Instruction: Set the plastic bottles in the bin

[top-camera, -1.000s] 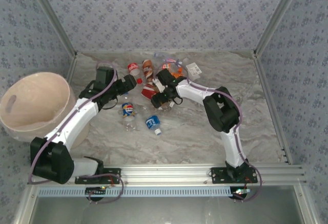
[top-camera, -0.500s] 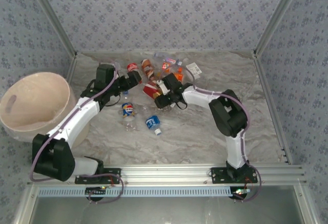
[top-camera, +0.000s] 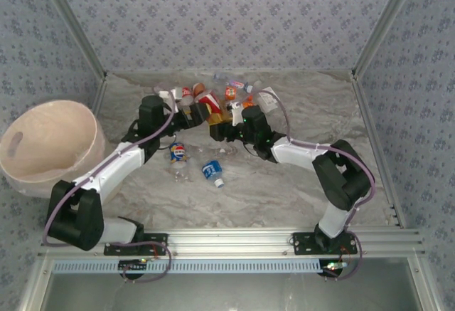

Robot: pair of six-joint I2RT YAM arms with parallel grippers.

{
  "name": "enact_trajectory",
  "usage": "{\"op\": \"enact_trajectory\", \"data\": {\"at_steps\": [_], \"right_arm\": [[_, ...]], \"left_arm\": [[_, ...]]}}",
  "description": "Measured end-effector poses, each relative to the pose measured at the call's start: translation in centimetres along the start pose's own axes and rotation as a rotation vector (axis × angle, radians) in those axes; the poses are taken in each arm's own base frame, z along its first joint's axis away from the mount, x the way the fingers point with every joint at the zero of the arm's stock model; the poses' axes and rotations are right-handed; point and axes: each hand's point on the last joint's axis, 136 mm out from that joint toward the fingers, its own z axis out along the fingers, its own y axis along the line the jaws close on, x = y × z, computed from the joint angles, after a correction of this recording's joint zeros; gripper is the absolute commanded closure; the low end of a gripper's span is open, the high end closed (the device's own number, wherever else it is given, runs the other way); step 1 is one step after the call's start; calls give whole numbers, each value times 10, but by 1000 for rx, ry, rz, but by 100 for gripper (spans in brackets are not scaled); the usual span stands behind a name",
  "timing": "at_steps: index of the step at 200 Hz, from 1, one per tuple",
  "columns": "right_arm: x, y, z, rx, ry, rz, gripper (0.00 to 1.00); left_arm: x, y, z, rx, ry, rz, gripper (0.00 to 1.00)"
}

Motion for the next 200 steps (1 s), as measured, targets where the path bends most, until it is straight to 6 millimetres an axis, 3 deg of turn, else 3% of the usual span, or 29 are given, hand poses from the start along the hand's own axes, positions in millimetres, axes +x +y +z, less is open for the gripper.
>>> {"op": "enact_trajectory", "data": {"at_steps": [25, 82, 125, 157, 182, 200], "right_arm": [[-10, 16, -2, -90, -31, 45, 37], [-11, 50, -15, -256, -27, 85, 38], [-10, 64, -23, -329, -8, 77, 38], [-9, 69, -26, -363, 7, 84, 37], [-12, 68, -31, -361, 0, 93, 33], [-15, 68, -36, -366, -14, 87, 29]], "left_arm": [[-3, -21, -1, 60, -22, 93, 2], [-7, -9, -2, -4, -19, 175, 2], [-11, -19, 4, 58, 20, 220, 3], [-5, -29, 10, 163, 65, 227, 14], [-3, -39, 9, 222, 79, 234, 33], [-2, -47, 8, 256, 91, 246, 38]]}}
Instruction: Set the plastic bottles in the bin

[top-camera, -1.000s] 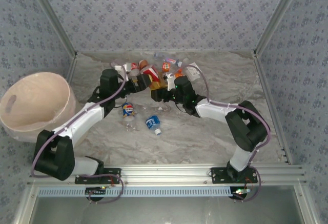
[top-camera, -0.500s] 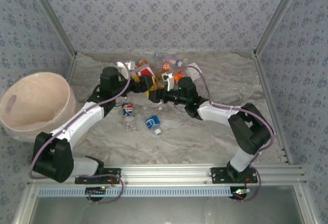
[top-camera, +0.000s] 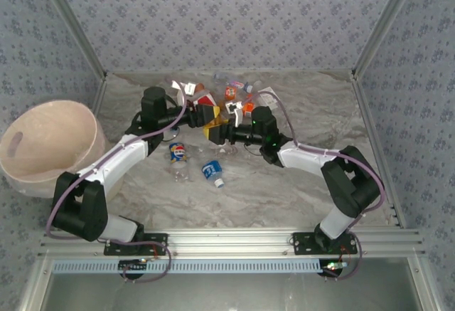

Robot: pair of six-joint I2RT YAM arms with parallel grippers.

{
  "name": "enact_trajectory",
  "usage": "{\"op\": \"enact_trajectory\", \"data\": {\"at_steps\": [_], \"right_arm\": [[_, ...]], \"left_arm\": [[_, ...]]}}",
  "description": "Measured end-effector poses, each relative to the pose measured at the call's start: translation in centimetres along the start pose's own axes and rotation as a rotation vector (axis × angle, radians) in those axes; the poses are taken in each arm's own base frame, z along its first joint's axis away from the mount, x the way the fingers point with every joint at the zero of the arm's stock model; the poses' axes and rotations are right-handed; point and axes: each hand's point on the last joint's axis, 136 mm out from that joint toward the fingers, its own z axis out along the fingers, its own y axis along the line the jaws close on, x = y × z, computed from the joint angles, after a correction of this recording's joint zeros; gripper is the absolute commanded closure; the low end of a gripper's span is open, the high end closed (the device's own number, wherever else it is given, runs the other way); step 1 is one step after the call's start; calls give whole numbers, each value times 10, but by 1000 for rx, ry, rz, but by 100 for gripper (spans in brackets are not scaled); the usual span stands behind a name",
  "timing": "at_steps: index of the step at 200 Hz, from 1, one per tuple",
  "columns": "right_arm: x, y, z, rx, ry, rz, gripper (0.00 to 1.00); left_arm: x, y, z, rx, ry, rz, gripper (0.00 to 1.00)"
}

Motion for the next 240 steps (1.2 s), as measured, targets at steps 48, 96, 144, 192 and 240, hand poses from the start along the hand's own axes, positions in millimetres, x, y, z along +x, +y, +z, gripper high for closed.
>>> {"op": "enact_trajectory", "data": {"at_steps": [48, 96, 144, 192, 240], "right_arm": [[-6, -3, -3, 15, -24, -33, 11], [-15, -18, -29, 130, -17, -118, 0], [-52, -31, -83, 456, -107, -243, 0], [-48, -106, -153, 878, -115, -131, 0], [-46, -119, -195, 1055, -164, -103, 0]], "left_arm": [[-4, 5, 0, -45, -2, -8, 39], [-13, 41, -10, -290, -21, -53, 39], [-63, 43, -63, -596, -139, 17, 39], [-118, 29, -154, -956, -297, 178, 38], [-163, 4, -262, -1286, -468, 286, 38]]}}
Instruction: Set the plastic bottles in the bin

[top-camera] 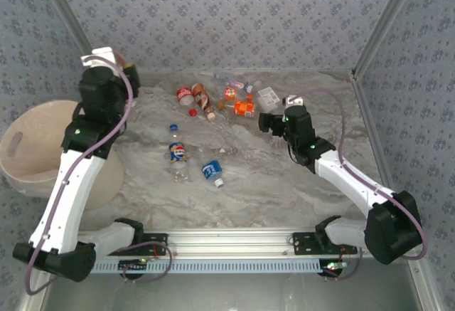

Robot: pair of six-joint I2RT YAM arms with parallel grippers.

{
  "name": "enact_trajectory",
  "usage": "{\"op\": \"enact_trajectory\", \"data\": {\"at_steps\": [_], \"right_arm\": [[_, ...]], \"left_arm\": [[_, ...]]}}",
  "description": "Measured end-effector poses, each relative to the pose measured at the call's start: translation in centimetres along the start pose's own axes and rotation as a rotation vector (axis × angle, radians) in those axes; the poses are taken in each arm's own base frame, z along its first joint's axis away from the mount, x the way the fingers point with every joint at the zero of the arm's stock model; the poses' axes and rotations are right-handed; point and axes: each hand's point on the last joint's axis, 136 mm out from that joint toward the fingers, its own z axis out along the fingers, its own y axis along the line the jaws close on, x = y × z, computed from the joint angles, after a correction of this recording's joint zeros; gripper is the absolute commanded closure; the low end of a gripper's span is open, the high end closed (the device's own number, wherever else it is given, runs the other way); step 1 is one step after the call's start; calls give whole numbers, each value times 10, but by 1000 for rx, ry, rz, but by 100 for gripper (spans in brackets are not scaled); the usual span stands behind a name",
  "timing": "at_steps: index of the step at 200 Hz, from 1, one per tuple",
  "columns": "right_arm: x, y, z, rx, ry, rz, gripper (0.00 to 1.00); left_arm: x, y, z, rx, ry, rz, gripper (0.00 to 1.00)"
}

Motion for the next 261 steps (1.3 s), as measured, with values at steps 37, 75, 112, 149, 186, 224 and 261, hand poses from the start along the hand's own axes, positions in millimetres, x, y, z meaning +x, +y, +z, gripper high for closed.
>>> {"op": "enact_trajectory", "data": {"at_steps": [37, 75, 112, 149, 186, 224, 261], "right_arm": [[0, -8, 0, 35, 1, 18, 0], [-1, -10, 0, 49, -4, 18, 0], [-12, -13, -3, 73, -26, 21, 0], [-23, -10, -4, 71, -53, 29, 0], [-19, -4, 2, 49, -35, 25, 0], [-16, 7, 8, 6, -11, 27, 0], [-21, 11, 7, -10, -21, 30, 0]], "left_arm": [[-23, 95, -18, -321, -57, -1, 38], [-8, 174, -34, -608, -28, -26, 38], [42, 220, -30, -750, 83, -64, 38], [81, 236, -16, -774, 137, -100, 38], [97, 240, 8, -749, 123, -132, 33], [114, 243, 25, -751, 162, -200, 5], [103, 238, 24, -734, 181, -274, 2]]}}
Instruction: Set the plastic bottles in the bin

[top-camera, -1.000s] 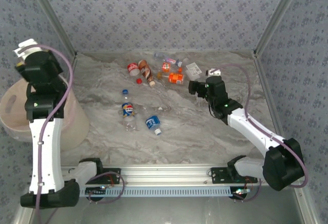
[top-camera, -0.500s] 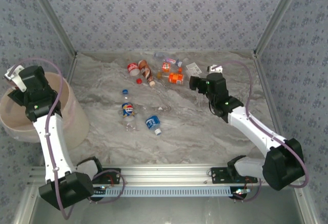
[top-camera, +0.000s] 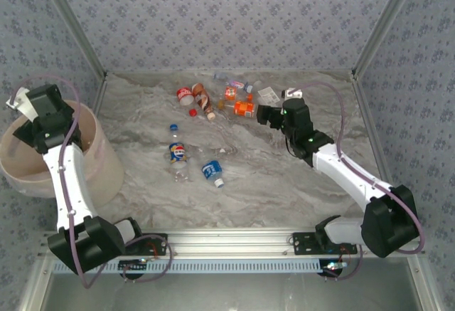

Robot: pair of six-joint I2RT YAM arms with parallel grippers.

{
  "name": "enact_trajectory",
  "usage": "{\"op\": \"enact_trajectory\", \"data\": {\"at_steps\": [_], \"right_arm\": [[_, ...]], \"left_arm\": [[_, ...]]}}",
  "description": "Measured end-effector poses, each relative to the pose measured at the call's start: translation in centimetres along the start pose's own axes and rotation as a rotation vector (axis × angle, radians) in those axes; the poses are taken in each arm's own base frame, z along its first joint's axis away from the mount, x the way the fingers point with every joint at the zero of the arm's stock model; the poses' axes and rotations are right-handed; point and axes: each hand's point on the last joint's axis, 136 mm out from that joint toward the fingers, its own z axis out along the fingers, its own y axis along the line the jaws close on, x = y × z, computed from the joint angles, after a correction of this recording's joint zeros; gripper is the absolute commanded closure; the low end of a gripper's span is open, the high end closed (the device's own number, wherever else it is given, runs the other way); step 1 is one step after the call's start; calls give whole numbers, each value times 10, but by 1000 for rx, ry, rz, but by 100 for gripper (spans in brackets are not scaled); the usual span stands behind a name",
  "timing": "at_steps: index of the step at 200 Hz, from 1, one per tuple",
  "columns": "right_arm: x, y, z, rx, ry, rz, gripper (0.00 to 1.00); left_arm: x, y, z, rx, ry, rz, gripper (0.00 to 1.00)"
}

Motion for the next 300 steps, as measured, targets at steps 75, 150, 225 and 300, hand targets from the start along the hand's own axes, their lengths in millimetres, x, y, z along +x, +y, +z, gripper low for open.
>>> {"op": "enact_trajectory", "data": {"at_steps": [75, 150, 225, 300], "right_arm": [[5, 2, 6, -5, 25, 10, 0], [13, 5, 9, -13, 8, 29, 0], [20, 1, 6, -11, -18, 69, 0], [20, 0, -10, -48, -81, 82, 0]], "left_arm": [[10, -28, -23, 158, 112, -103, 2], [42, -153, -133, 601, 176, 26, 2], [160, -225, -199, 818, 424, 216, 2], [268, -220, -210, 846, 721, 463, 2]]}}
